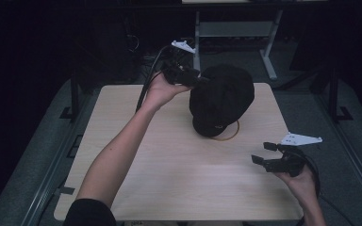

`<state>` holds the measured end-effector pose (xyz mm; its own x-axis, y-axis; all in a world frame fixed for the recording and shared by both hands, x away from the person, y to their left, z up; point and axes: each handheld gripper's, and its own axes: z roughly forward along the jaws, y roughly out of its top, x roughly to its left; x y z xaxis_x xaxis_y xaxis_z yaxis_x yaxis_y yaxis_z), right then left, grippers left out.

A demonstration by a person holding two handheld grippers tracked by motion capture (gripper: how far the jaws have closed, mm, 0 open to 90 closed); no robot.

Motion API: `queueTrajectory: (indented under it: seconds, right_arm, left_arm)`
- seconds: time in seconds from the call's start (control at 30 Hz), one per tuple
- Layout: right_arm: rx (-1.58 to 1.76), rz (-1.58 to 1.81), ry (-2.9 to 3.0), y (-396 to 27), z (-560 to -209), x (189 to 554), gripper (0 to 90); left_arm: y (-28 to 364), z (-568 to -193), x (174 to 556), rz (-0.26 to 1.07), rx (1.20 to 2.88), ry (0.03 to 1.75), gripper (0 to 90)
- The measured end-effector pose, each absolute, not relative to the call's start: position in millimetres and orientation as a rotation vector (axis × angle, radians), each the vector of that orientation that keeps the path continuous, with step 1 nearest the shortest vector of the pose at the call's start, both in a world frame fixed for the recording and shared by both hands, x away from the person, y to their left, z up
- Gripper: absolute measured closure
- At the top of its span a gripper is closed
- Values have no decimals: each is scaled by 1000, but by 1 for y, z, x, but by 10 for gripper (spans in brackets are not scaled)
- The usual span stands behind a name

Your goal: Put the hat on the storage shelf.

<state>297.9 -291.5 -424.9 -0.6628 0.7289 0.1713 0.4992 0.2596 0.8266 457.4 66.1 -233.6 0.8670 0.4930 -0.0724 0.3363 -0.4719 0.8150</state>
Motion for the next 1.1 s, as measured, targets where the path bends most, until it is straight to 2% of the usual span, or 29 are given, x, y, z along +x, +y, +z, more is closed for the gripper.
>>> queueTrajectory:
  seconds: [0.7, 1.1]
  right_arm:
    - [1118, 1316, 2301, -286, -420, 295, 201]
    - [1122, 1300, 2316, -281, -421, 296, 201]
  left_arm:
    - [113, -270, 414, 242, 2110, 648, 402]
    - [137, -270, 396, 258, 2074, 641, 391]
